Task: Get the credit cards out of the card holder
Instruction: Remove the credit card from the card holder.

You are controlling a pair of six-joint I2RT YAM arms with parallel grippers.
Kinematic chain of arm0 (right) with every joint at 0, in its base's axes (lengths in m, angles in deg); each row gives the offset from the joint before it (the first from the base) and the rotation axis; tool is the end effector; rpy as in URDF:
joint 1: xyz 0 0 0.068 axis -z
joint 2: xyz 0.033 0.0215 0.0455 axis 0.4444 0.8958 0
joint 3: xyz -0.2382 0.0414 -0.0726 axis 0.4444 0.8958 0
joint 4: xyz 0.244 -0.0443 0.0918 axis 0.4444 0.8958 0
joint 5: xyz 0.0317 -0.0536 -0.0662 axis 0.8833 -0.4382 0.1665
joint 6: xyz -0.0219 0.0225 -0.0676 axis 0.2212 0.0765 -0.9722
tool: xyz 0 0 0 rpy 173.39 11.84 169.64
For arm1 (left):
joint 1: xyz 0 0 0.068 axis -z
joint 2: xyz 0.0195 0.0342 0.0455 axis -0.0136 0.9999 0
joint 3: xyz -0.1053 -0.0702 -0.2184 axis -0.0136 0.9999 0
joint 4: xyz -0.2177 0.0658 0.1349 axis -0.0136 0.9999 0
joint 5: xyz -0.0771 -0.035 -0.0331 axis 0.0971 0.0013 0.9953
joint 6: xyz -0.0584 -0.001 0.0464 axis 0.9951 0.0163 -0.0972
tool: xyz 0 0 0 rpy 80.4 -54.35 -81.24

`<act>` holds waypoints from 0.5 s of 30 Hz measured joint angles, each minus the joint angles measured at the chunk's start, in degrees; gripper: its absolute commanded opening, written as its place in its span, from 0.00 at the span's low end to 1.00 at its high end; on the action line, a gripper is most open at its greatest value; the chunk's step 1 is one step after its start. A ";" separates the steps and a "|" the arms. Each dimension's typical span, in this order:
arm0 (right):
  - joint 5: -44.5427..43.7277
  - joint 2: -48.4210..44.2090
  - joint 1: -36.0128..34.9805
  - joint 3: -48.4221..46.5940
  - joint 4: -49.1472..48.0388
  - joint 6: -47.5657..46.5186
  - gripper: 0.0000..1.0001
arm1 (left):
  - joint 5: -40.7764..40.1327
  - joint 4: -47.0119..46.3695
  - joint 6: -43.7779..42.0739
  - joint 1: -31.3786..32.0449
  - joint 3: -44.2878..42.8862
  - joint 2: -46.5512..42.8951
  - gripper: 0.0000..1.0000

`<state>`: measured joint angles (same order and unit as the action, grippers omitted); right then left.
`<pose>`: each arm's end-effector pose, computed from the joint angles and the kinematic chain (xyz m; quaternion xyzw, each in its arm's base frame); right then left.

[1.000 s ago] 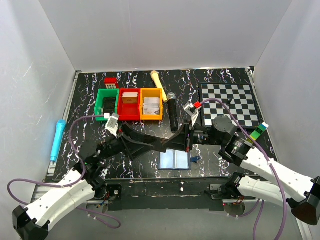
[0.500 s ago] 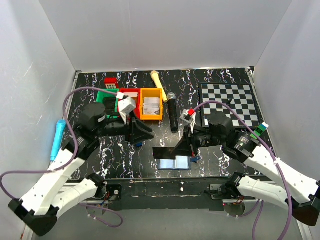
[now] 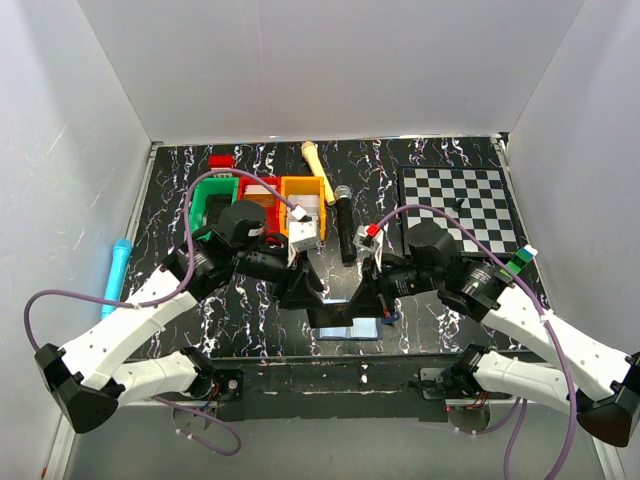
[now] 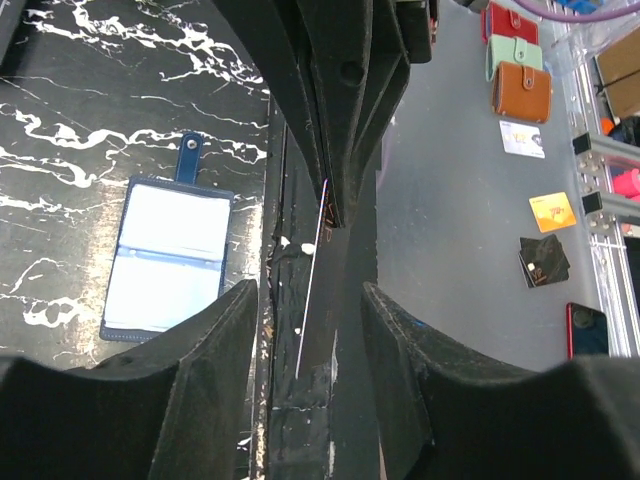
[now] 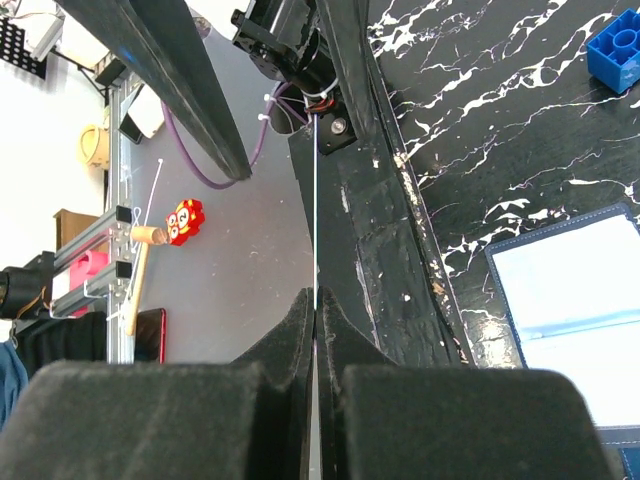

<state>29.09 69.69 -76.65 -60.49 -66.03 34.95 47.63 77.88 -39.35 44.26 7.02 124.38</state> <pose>0.1195 0.2049 0.3091 -0.3872 0.7115 0.5219 0.2674 0.1418 -0.1985 0.3316 0.4985 0.6660 -0.4806 0.2775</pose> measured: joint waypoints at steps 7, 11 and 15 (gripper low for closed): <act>0.39 1.33 -0.07 -0.66 -0.17 0.00 0.01 | -0.57 0.61 -1.36 1.66 -0.31 2.27 0.33; 0.46 1.38 -0.11 -0.66 -0.31 0.00 0.01 | -0.68 0.59 -1.60 1.81 -0.31 2.64 0.27; 0.48 1.44 -0.11 -0.66 -0.61 0.02 0.01 | -0.68 0.57 -1.68 2.03 -0.31 3.45 0.27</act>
<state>29.58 71.14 -76.75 -61.14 -66.64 34.97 46.95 78.45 -41.03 46.30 6.71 127.83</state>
